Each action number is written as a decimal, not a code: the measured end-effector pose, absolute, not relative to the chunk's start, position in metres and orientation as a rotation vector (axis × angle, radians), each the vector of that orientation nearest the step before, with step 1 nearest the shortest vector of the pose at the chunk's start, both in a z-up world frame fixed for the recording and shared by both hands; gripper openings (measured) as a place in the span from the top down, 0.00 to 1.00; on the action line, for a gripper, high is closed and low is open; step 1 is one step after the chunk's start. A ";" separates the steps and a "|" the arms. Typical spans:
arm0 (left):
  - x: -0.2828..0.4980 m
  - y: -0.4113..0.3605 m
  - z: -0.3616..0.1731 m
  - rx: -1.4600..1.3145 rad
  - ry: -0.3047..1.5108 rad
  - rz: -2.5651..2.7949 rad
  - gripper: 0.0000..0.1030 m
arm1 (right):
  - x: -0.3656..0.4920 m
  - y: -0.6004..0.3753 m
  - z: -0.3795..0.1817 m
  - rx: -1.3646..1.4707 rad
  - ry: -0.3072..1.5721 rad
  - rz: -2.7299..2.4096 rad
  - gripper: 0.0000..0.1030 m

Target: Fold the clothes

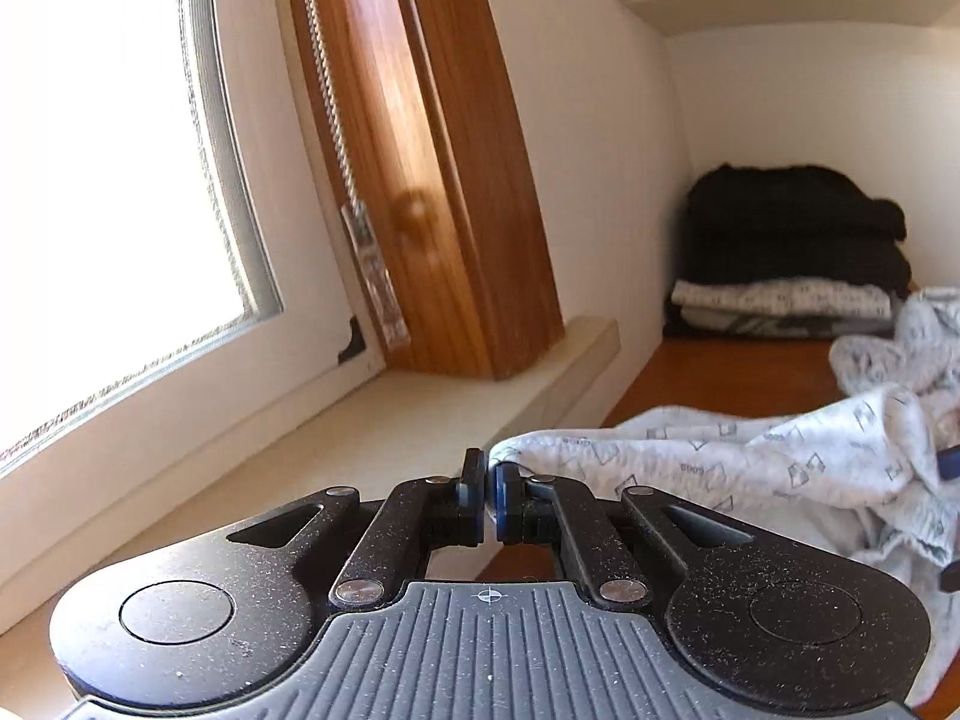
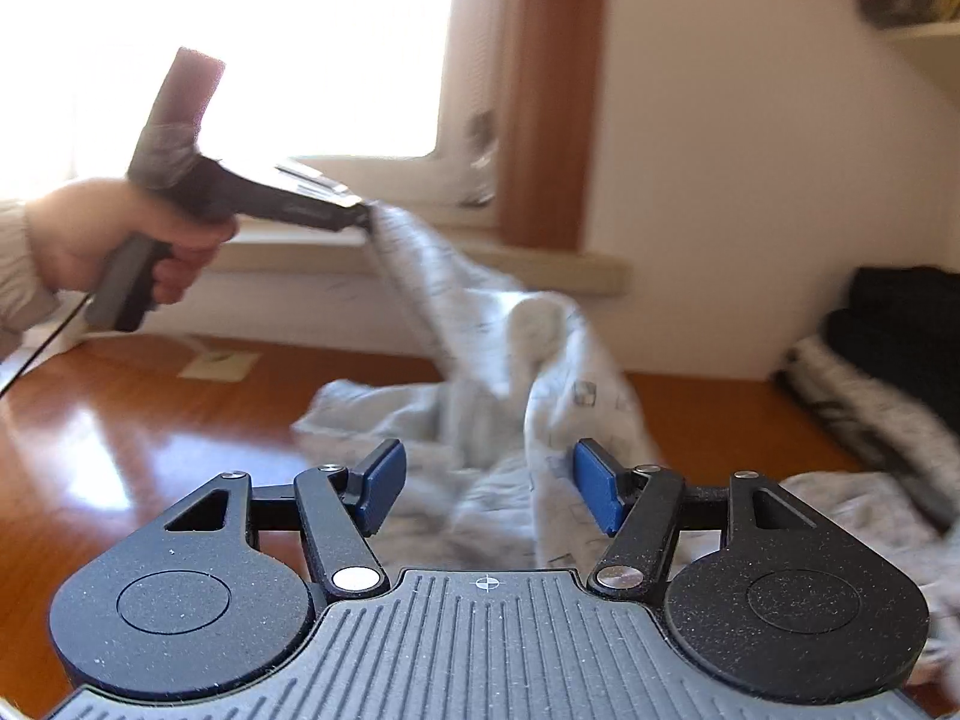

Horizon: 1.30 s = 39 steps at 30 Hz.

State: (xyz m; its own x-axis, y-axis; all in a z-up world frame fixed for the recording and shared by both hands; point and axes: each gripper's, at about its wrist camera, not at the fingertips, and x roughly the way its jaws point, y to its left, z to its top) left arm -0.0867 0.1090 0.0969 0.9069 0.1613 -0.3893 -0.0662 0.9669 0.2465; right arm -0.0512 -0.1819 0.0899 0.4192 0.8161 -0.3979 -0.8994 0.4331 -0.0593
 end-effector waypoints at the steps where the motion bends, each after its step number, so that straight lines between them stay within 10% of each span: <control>1: -0.087 0.110 0.095 0.231 0.426 0.122 0.96 | -0.051 -0.178 0.087 -0.290 0.341 1.091 0.42; 18: -0.075 0.092 0.097 0.132 0.432 0.087 0.97 | -0.067 -0.134 0.077 -0.472 0.358 1.087 0.62; 31: -0.100 0.092 0.153 0.107 0.329 0.131 0.96 | -0.027 -0.141 0.098 -0.570 0.595 1.208 0.51; 35: -0.109 0.091 0.168 0.112 0.298 0.122 0.96 | -0.037 -0.144 0.092 -0.700 0.599 1.250 0.79; 39: -0.108 0.090 0.166 0.129 0.310 0.126 0.96 | -0.039 -0.147 0.106 -0.656 0.559 1.246 0.80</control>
